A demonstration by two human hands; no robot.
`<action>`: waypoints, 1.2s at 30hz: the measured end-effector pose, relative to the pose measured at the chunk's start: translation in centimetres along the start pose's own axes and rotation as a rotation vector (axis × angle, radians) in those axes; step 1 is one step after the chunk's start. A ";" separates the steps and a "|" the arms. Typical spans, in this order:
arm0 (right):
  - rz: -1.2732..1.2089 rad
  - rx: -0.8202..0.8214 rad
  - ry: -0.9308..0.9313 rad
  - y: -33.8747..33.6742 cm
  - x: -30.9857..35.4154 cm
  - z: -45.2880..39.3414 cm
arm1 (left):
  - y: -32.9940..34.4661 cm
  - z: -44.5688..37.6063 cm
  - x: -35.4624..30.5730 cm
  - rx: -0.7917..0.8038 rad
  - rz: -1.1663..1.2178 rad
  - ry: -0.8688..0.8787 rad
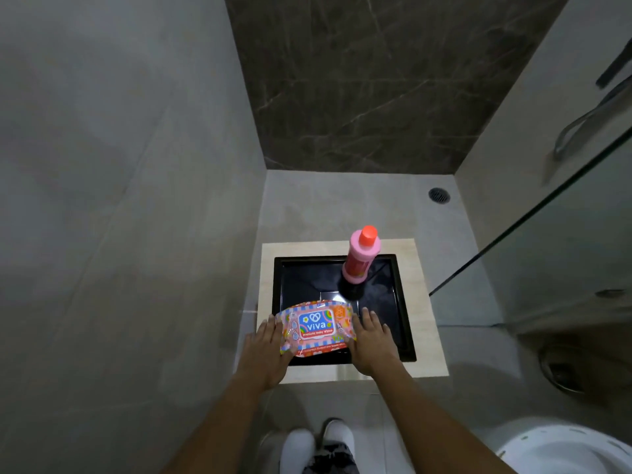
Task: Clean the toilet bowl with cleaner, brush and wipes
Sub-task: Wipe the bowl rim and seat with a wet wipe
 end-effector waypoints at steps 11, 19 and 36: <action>0.070 0.031 -0.137 7.5 0.5 -8.8 | 8.1 -8.8 -0.5 -0.007 0.020 -0.005; 0.172 -0.168 -0.354 9.9 1.5 -11.3 | 10.4 -11.2 -0.1 -0.111 0.040 0.081; 0.237 -0.209 -0.364 11.2 1.5 -12.9 | 11.2 -15.0 0.8 -0.192 0.018 0.256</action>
Point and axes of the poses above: each hand's wrist, its own z-axis away from the middle knuckle, its own y-axis out of the palm, x = y × z, the point moved 10 cm from there along -z, towards the middle knuckle, and after that the axes turned 10 degrees about -z, right-handed, at the moved point
